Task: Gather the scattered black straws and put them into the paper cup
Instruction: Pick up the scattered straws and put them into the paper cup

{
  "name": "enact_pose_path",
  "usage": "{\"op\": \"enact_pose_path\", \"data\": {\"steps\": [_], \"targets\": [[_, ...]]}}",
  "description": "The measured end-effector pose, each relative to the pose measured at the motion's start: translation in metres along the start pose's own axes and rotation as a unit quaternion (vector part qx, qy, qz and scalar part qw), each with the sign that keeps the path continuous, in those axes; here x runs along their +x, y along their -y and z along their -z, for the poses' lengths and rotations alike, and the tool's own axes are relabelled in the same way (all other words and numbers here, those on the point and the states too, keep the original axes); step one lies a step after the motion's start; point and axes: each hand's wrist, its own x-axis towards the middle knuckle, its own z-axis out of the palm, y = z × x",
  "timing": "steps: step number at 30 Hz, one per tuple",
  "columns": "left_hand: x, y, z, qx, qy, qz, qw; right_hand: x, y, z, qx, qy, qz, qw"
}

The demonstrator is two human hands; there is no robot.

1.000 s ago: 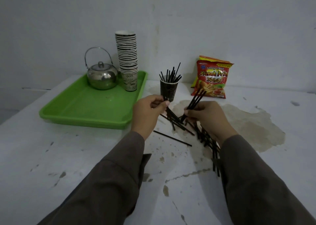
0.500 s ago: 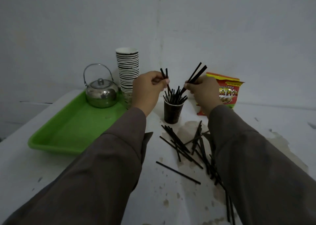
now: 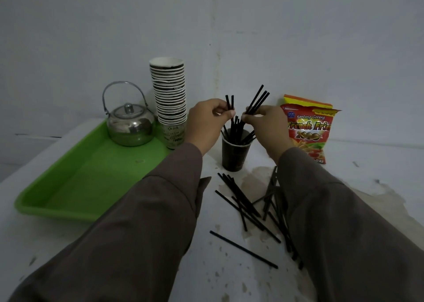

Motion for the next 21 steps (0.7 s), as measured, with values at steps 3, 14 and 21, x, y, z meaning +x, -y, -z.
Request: {"op": "enact_pose_path", "data": {"steps": [3,14,21], "targets": [[0.001,0.003,0.0,0.014,0.005,0.005,1.0,0.003,0.003,0.001,0.011,0.033,-0.008,0.999],[-0.002,0.011,-0.009,0.044,0.048,0.027,0.998,0.003,0.005,-0.002,-0.07,0.037,-0.04,0.996],[0.0,0.01,-0.006,0.048,0.056,0.053,0.996,0.002,0.002,0.0,-0.04,0.101,-0.053,0.993]]}}
